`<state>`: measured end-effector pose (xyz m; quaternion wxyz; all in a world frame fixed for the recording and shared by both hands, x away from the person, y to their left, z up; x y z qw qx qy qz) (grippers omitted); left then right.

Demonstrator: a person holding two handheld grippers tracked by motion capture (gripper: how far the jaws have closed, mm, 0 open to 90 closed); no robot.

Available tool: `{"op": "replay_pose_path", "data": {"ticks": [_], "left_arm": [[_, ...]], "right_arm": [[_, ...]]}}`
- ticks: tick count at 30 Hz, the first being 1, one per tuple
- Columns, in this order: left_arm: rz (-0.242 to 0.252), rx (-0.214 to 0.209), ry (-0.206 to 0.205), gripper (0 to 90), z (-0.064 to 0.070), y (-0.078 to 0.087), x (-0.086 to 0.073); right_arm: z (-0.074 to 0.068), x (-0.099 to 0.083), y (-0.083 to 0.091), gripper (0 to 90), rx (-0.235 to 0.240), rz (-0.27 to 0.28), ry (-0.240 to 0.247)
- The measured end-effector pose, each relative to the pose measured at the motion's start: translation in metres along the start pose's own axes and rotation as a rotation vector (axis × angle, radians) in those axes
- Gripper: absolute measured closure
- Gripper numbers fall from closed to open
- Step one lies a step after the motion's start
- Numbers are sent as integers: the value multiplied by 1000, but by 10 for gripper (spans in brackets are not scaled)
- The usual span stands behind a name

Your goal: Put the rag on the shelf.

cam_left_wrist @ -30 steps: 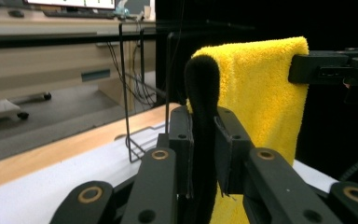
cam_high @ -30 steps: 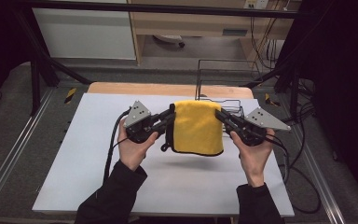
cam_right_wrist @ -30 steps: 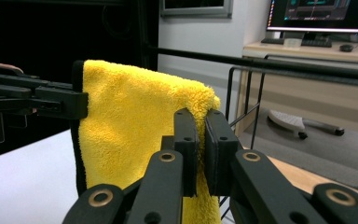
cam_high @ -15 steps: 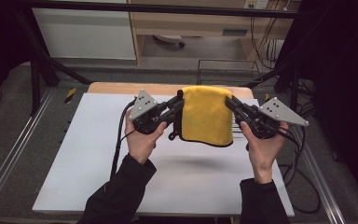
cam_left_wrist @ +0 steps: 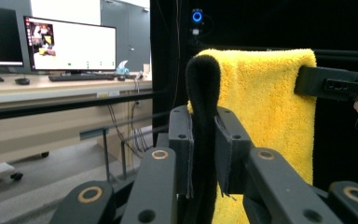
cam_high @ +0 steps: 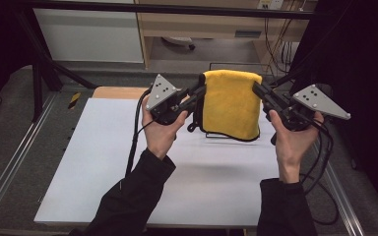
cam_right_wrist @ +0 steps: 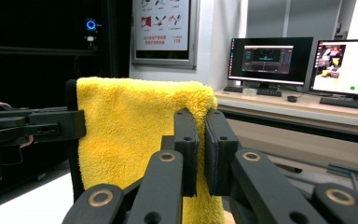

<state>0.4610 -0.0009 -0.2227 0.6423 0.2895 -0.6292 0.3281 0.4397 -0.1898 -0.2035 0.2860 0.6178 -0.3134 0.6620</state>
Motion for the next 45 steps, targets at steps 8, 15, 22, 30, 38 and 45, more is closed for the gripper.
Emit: {"op": "replay_pose_path", "data": {"ticks": [8, 15, 22, 30, 38, 45], "left_arm": [[38, -2, 11, 778, 4, -18, 23], [62, 4, 2, 777, 5, -32, 40], [92, -2, 18, 777, 4, -40, 57], [118, 9, 12, 777, 3, -50, 74], [140, 24, 18, 777, -4, -63, 87], [148, 47, 14, 777, -12, -77, 92]], "right_arm": [[16, 21, -3, 852, -26, 30, 15], [29, 36, -8, 852, -39, 61, 18], [38, 55, -10, 851, -50, 86, 20], [46, 76, -17, 852, -68, 102, 36], [54, 83, -25, 852, -79, 114, 44], [67, 89, -38, 852, -79, 121, 44]]}}
Point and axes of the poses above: each handheld gripper's, and its own axes: y roughly backward along the jaws, x roughly out of its top, z roughly to its right, the point moved 8 cm from there along -y, roughly forward along the jaws, and after that the axes turned 9 degrees about x, right-handed, at the moved point
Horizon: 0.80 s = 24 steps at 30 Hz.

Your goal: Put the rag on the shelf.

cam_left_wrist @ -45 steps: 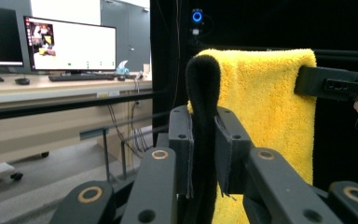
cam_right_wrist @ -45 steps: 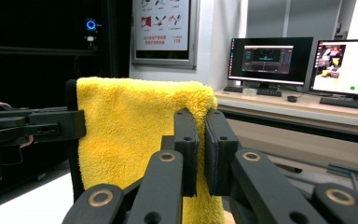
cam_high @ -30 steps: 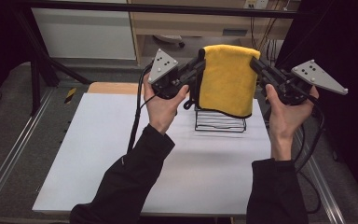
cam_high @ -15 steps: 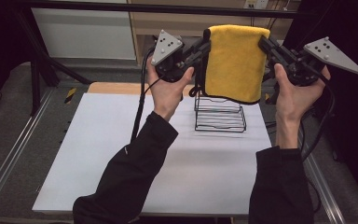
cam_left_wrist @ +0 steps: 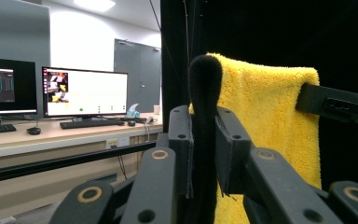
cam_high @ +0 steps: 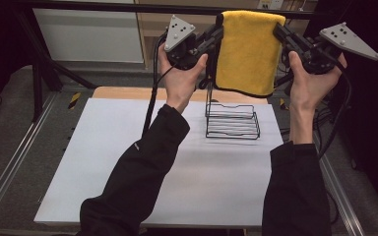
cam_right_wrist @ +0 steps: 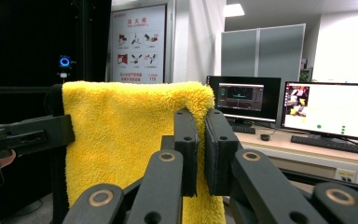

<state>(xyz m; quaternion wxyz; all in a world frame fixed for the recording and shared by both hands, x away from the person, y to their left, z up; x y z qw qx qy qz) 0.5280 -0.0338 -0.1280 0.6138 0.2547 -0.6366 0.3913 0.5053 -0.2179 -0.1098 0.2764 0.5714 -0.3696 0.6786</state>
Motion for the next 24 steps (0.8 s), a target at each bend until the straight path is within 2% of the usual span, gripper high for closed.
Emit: {"op": "replay_pose_path", "data": {"ticks": [13, 19, 24], "left_arm": [[7, 42, -10, 776, -19, -32, 0], [-7, 59, -11, 776, -30, -42, -11], [-23, 56, -34, 776, -34, -44, -24]], "right_arm": [[24, -1, -30, 851, 2, 15, -5], [30, -10, -43, 851, 3, -5, -10], [37, -27, -49, 851, 9, -33, -9]]}}
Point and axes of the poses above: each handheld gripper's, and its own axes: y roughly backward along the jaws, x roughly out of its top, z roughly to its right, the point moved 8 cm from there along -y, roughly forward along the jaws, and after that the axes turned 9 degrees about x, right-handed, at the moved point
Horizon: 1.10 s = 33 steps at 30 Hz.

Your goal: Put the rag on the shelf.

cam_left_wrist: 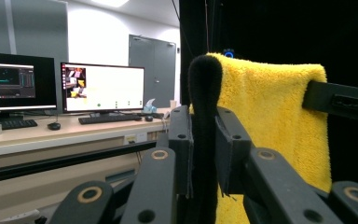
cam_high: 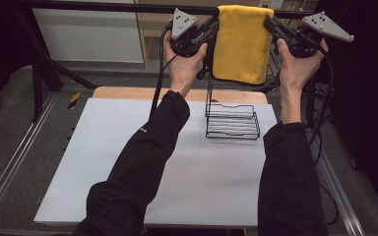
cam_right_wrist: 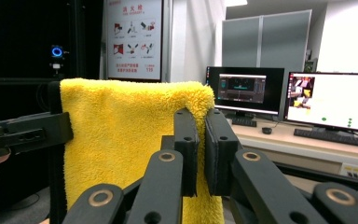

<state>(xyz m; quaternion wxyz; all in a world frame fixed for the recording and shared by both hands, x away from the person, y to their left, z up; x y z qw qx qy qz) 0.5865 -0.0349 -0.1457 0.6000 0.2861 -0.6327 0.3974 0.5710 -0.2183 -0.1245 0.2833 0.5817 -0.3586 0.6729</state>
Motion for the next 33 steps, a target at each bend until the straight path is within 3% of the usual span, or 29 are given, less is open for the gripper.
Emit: {"op": "replay_pose_path", "data": {"ticks": [9, 21, 28, 33], "left_arm": [[-44, -22, -41, 776, 7, 1, -27], [-105, -88, -73, 776, 27, 3, -61], [-151, -118, -108, 775, 31, 12, -79], [-161, -149, -123, 774, 33, 22, -81]], "right_arm": [[7, -27, 8, 851, -2, -48, -1], [15, -60, 37, 851, -4, -110, -26], [12, -79, 49, 850, 12, -136, -32], [7, -86, 57, 849, 30, -142, -31]]}}
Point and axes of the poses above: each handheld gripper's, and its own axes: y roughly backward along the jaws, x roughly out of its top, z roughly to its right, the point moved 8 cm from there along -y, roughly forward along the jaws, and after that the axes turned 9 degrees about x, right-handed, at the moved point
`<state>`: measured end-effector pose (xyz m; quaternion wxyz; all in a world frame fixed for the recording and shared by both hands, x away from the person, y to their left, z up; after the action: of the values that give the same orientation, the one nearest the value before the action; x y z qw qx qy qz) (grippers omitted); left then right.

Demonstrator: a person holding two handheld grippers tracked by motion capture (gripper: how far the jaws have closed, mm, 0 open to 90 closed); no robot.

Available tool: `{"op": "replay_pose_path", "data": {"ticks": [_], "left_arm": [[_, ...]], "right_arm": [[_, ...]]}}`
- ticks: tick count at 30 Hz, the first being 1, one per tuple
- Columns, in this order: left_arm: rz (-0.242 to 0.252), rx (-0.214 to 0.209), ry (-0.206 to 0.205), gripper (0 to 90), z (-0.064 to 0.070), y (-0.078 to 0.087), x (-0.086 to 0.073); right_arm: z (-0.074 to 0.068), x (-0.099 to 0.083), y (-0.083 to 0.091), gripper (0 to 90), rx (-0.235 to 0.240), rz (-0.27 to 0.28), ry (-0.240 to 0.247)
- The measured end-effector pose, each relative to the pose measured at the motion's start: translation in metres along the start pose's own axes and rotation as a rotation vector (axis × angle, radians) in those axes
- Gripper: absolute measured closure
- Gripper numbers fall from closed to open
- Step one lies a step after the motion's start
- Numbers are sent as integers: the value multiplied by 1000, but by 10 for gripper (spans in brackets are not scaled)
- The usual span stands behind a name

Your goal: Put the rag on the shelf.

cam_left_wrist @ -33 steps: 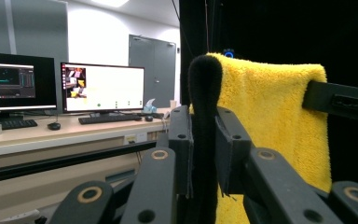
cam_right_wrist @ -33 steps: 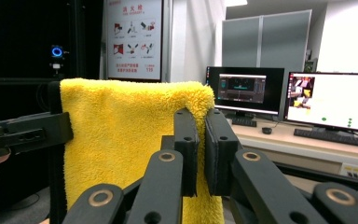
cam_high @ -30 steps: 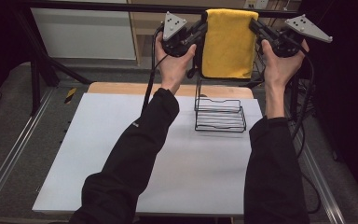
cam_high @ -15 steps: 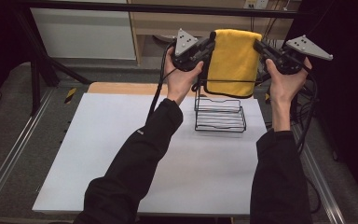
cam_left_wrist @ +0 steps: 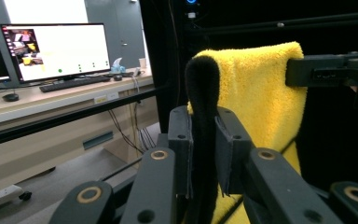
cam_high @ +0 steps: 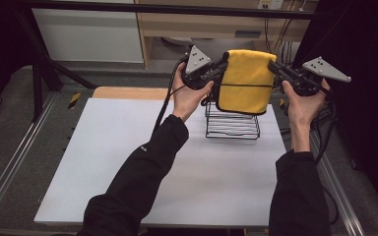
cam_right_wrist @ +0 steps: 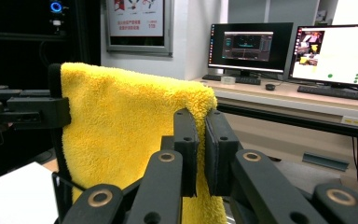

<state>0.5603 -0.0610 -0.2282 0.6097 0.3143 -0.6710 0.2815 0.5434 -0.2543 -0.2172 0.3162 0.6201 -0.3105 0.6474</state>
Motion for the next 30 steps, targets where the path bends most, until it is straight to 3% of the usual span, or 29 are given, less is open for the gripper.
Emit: {"op": "replay_pose_path", "data": {"ticks": [6, 10, 13, 17, 25, 30], "left_arm": [[-19, -46, -45, 771, 7, 14, -3], [-54, -65, -113, 767, 14, 25, -10], [-94, -76, -137, 760, 18, 30, -17], [-137, -83, -149, 739, 22, 34, -26], [-186, -112, -123, 656, 28, 39, -41], [-213, -139, -98, 572, 29, 49, -40]], "right_arm": [[-9, -3, 10, 847, 23, -8, 24], [-16, -9, 17, 845, 34, -15, 24], [-22, -17, 23, 843, 44, -29, 26], [-28, -30, 31, 840, 62, -54, 4], [-34, -57, 41, 827, 99, -123, -21], [-35, -63, 45, 818, 109, -152, -12]]}}
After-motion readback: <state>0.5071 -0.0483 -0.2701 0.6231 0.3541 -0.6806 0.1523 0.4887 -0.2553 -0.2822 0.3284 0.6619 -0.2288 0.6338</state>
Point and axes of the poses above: each handheld gripper's, and its own axes: y roughly backward along the jaws, x roughly out of its top, z roughly to its right, the point moved 8 cm from there along -y, roughly forward along the jaws, and after that the axes turned 9 degrees about x, right-handed, at the moved point
